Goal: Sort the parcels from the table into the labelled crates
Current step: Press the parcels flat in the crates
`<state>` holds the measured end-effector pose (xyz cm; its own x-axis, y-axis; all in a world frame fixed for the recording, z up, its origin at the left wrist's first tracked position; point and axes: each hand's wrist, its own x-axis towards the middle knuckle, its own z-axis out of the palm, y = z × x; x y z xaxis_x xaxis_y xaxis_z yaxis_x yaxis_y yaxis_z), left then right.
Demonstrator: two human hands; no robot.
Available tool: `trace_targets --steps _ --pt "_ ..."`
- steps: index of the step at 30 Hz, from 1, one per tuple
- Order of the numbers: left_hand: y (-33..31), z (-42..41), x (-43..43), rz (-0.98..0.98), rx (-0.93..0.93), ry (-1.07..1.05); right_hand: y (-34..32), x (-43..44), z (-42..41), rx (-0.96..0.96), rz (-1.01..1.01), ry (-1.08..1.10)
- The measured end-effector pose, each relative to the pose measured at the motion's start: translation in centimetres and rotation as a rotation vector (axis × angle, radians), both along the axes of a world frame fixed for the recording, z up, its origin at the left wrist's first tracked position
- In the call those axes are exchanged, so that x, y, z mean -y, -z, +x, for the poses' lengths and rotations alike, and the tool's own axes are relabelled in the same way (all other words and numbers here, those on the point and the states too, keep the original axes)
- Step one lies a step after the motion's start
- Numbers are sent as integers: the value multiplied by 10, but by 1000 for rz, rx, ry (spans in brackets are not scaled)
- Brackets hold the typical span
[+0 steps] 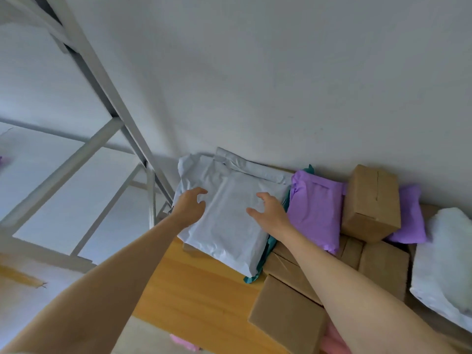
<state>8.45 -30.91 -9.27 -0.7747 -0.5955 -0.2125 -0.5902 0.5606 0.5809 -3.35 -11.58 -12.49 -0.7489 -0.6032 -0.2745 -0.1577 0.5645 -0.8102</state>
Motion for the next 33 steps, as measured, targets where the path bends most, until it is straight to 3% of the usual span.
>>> trace_targets --steps 8,18,26,33 --pt "35 -14 41 -67 54 37 18 25 18 -126 42 150" --pt "58 -16 61 31 124 -108 20 41 26 -216 139 160" --pt "64 -13 74 27 64 -172 21 59 30 -215 141 127" --pt "51 -18 69 144 -109 -116 11 76 26 -190 104 107"
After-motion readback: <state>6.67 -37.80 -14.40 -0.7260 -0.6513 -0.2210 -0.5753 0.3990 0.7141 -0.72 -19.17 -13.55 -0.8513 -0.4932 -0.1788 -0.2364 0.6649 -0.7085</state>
